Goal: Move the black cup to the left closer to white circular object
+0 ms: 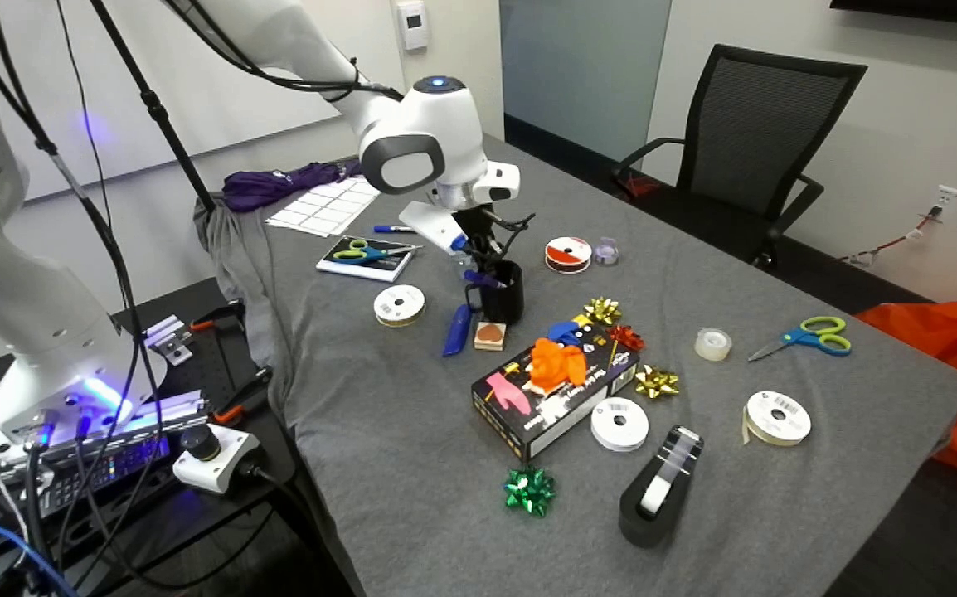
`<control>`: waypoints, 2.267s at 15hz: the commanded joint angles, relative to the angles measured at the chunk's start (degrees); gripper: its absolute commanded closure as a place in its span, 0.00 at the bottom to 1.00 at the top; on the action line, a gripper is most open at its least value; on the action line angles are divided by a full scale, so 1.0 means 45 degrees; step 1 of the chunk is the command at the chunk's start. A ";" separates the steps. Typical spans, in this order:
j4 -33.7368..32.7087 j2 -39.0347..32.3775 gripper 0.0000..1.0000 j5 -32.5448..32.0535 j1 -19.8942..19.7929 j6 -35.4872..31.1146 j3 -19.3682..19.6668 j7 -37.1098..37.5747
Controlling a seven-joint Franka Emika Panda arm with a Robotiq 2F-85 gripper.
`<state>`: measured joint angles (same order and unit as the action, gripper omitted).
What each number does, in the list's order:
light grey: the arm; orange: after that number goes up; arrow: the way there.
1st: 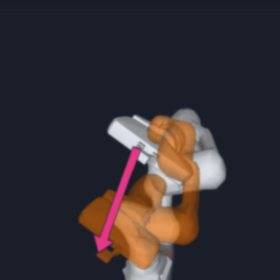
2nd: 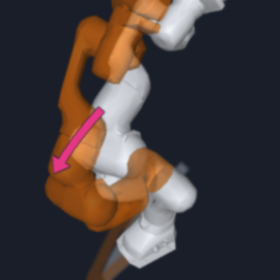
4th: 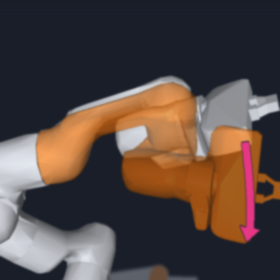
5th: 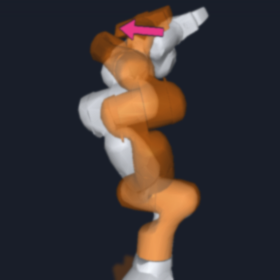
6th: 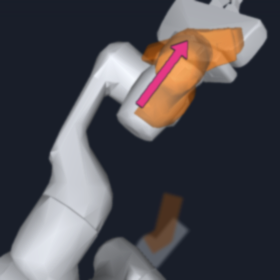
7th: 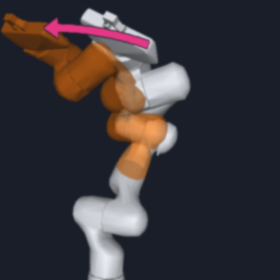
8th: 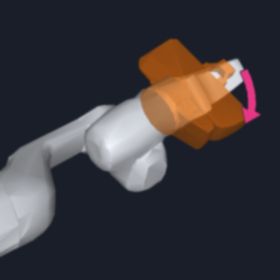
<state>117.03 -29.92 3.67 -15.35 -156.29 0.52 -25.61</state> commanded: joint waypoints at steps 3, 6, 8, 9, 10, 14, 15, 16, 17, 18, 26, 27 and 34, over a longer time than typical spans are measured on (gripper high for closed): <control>0.3108 0.2182 0.98 0.0592 -0.0832 -0.0718 -0.1412 -0.1170; 0.3646 0.2687 0.98 0.1076 -0.0951 -0.0428 -0.1723 -0.1509; 0.3858 0.2897 0.98 0.1343 -0.0952 -0.0303 -0.1795 -0.1679; 0.3903 0.2947 0.98 0.1421 -0.0911 -0.0261 -0.1765 -0.1719; 0.3940 0.3005 0.98 0.1516 -0.0875 -0.0214 -0.1736 -0.1758; 0.3779 0.2891 0.98 0.1435 -0.0669 -0.0108 -0.1477 -0.1459; 0.3762 0.2873 0.69 0.1399 -0.0643 -0.0096 -0.1426 -0.1387; 0.3737 0.2863 0.68 0.1369 -0.0623 -0.0043 -0.1385 -0.1334; 0.3723 0.2882 0.62 0.1355 -0.0603 0.0006 -0.1347 -0.1283; 0.3721 0.2921 0.56 0.1373 -0.0597 0.0038 -0.1335 -0.1264; 0.3827 0.3622 0.02 0.1534 -0.0583 0.0691 -0.1152 -0.1479; 0.3854 0.3819 0.00 0.1633 -0.0596 0.0961 -0.1164 -0.1572; 0.3845 0.5527 0.00 0.2117 -0.0141 0.3511 -0.0562 -0.1899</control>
<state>132.94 -9.49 10.55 -17.48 -145.23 -4.13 -31.27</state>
